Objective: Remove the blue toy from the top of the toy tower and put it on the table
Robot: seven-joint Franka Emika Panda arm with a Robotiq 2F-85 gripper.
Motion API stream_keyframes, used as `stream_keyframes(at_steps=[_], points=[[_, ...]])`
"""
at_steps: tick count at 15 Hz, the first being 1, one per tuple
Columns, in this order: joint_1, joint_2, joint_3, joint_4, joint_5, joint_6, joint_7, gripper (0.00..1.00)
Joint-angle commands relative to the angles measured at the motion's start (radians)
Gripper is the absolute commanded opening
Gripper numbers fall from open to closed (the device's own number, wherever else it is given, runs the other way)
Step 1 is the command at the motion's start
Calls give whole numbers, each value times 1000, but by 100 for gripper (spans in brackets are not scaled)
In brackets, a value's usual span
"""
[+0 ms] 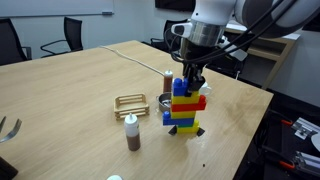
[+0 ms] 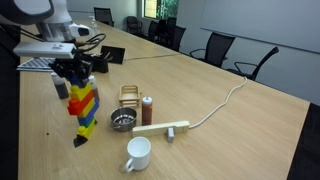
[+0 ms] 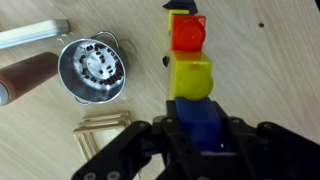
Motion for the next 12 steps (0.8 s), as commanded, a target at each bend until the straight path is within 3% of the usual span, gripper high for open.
stream_keyframes(at_steps=[1, 12], points=[[-4, -11, 1, 0, -8, 9, -13, 10], [-3, -30, -1, 8, -19, 12, -7, 10]])
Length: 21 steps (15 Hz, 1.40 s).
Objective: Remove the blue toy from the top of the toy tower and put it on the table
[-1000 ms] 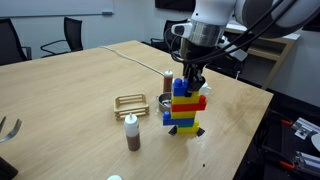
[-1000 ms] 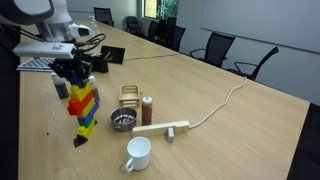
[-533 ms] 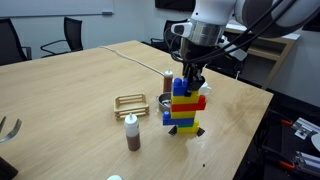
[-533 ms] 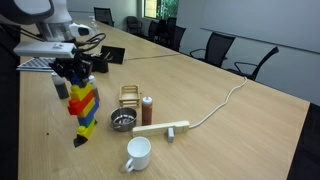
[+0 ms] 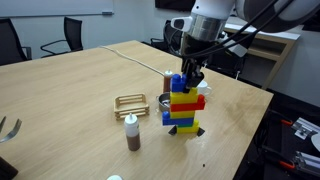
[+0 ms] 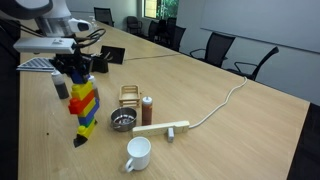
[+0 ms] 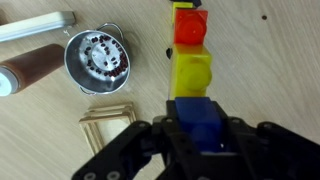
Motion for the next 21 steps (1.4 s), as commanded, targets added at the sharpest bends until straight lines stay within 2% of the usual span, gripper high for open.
stream_keyframes(at_steps=[1, 10, 14, 18, 21], points=[[-3, -18, -1, -3, -16, 10, -6, 10], [8, -82, 6, -16, -21, -2, 7, 10], [42, -98, 40, -34, 17, 2, -42, 10], [90, -34, 94, -62, 87, 43, -108, 10], [99, 66, 144, -69, 195, 69, -229, 10]])
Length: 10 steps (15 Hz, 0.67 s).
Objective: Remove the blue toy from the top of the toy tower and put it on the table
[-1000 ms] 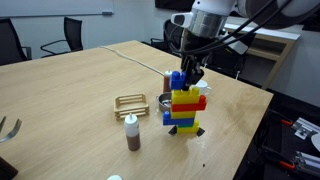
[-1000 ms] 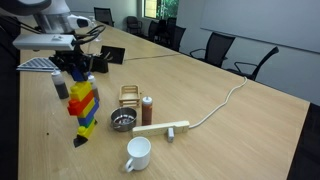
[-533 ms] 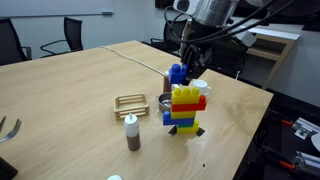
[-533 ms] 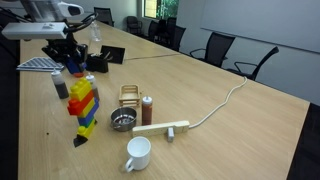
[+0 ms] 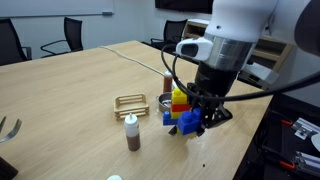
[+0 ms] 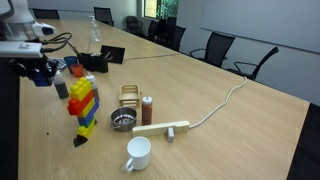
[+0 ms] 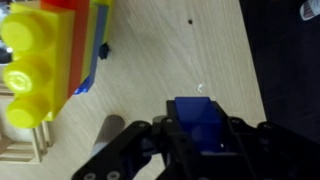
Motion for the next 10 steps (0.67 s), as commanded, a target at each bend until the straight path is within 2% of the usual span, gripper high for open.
stream_keyframes(at_steps=[1, 5, 10], points=[[-15, 98, 49, 6, 116, 38, -155, 10], [-44, 217, 97, 15, 158, 82, -238, 10], [-41, 304, 61, 11, 41, 158, -182, 10]])
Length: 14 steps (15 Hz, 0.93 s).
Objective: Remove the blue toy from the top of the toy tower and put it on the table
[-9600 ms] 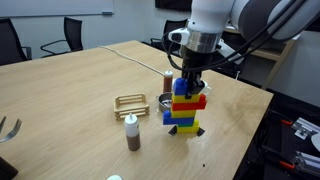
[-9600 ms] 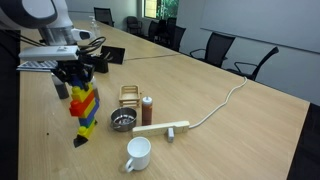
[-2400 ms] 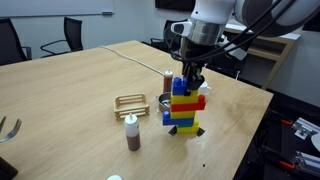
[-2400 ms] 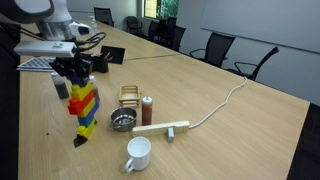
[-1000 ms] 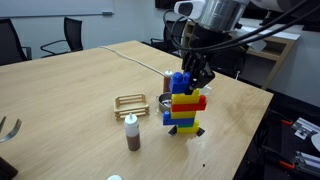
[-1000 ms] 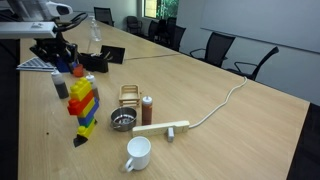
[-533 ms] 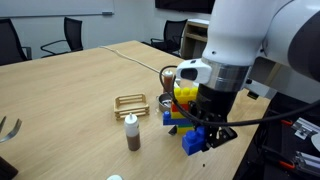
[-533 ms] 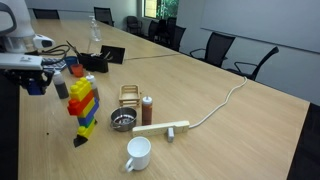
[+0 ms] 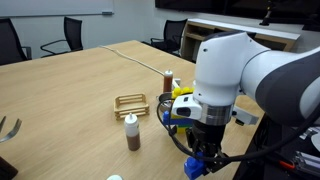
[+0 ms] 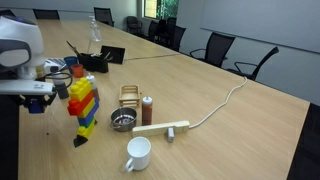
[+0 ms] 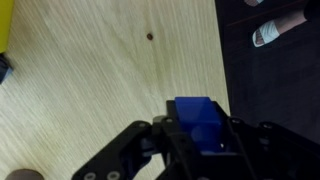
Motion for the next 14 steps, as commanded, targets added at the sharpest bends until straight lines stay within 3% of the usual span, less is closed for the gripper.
stream_keyframes(at_steps=[1, 7, 14], points=[[-12, 43, -12, 8, -84, 46, 38, 10], [13, 89, -60, 14, -273, 87, 135, 10], [40, 115, -54, 29, -347, 84, 157, 10]])
